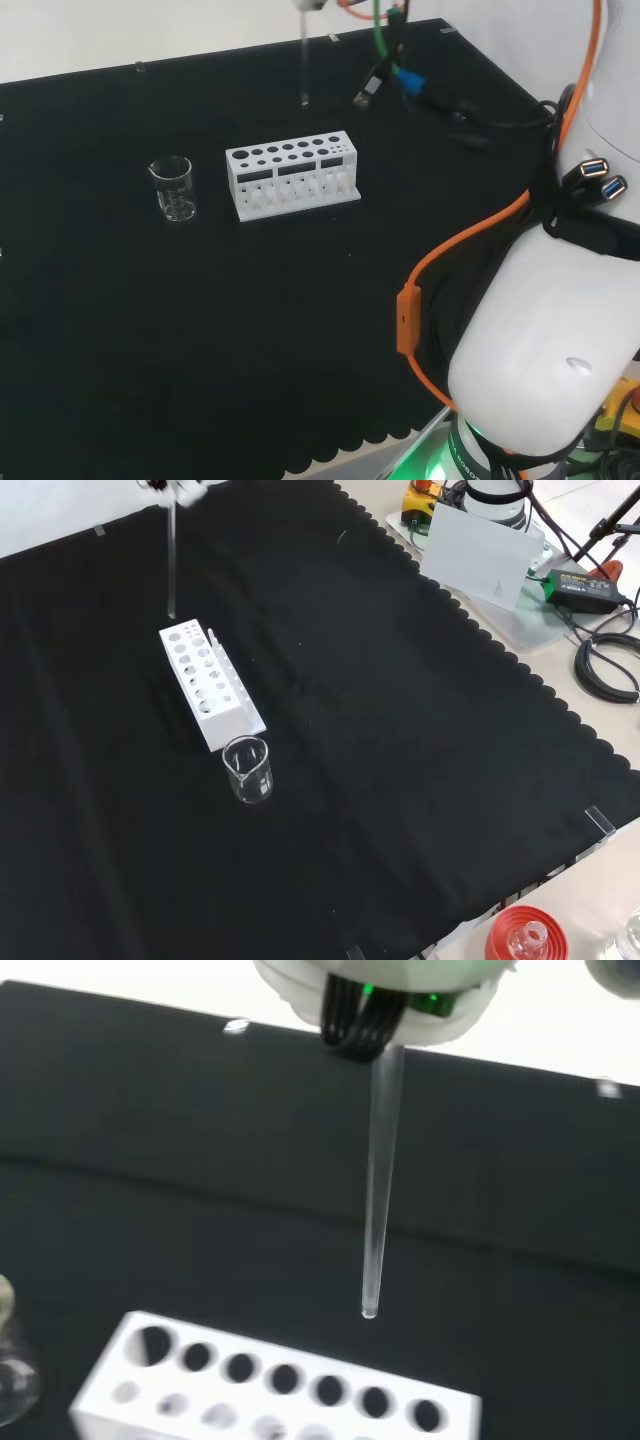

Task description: Put the glass rod back on the white test tube rack.

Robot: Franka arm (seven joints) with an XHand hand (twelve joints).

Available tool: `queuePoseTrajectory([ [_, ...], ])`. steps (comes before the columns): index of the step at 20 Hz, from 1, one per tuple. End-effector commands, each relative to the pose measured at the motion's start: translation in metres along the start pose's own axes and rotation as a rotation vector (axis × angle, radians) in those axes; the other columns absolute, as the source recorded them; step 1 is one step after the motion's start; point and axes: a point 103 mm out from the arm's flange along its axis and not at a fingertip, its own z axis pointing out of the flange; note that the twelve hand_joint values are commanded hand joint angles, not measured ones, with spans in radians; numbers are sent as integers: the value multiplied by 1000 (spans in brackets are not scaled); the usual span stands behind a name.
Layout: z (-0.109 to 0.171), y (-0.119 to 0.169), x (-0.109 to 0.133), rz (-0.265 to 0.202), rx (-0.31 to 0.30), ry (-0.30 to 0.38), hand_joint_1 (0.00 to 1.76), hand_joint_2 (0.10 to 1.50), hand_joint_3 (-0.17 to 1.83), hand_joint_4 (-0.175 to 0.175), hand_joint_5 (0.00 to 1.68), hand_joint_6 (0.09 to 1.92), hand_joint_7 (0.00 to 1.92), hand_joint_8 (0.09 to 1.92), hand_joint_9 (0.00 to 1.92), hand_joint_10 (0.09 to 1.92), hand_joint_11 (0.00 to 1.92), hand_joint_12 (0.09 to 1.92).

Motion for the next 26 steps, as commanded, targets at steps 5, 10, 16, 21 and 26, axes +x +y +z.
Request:
queuePoseTrajectory([
  [5, 31, 4, 2, -14, 43, 46, 1322, 733, 541, -175, 1163, 564, 1341, 756, 1835, 265, 1582, 693],
  [10, 31, 0, -4, -14, 35, 63, 1322, 734, 540, -175, 1163, 564, 1341, 756, 1835, 265, 1582, 693],
  [16, 31, 0, -5, -6, 48, 51, 1322, 734, 540, -175, 1163, 563, 1341, 756, 1835, 265, 1582, 693],
  [21, 32, -1, -7, -2, 51, 54, 1322, 734, 539, -175, 1164, 563, 1341, 756, 1835, 266, 1582, 692],
  [26, 34, -5, -13, 0, 55, 56, 1322, 735, 539, -175, 1164, 562, 1341, 755, 1835, 266, 1582, 692],
])
